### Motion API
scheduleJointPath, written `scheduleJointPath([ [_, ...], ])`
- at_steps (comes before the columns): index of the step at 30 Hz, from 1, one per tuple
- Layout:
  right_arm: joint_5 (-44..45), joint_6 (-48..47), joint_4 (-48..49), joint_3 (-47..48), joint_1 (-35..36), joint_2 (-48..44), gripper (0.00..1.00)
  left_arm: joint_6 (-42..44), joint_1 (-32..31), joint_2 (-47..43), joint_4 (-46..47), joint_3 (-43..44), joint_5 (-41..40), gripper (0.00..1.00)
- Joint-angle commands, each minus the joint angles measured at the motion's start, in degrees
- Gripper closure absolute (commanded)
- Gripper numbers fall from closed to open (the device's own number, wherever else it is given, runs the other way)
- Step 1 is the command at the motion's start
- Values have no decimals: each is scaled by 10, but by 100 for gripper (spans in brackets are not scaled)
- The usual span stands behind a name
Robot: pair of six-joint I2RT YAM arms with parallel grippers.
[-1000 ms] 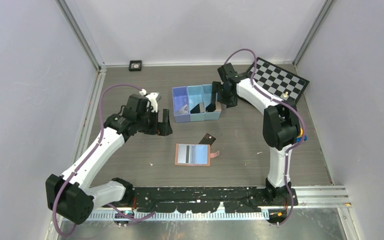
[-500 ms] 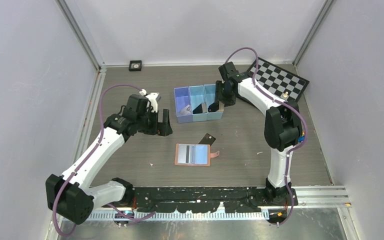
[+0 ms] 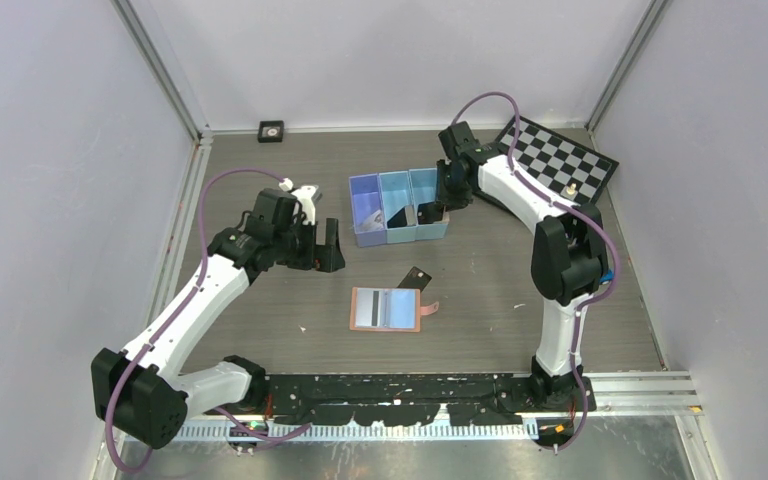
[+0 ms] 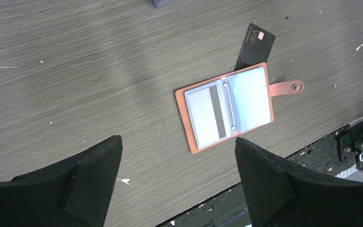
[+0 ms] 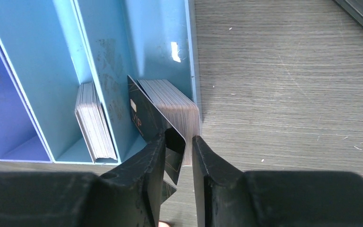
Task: Put the credit cards into the card holder
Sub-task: Pick up the credit card from the storage box.
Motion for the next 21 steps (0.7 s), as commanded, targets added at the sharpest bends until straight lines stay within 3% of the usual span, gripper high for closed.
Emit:
scheduleJointPath([
  [1,14,-13,-9,3,-5,-31,71,11,3,-1,0,-1,11,8],
  [7,16,-11,-10,2,-4,-43,79,12,3,0,0,0,11,8],
  [15,7,-1,-10,2,-5,-57,99,12,3,-2,0,-1,17,8],
  [21,-49,23,6,1,-4,-92,100,10,3,-30,15,-8,28,8],
])
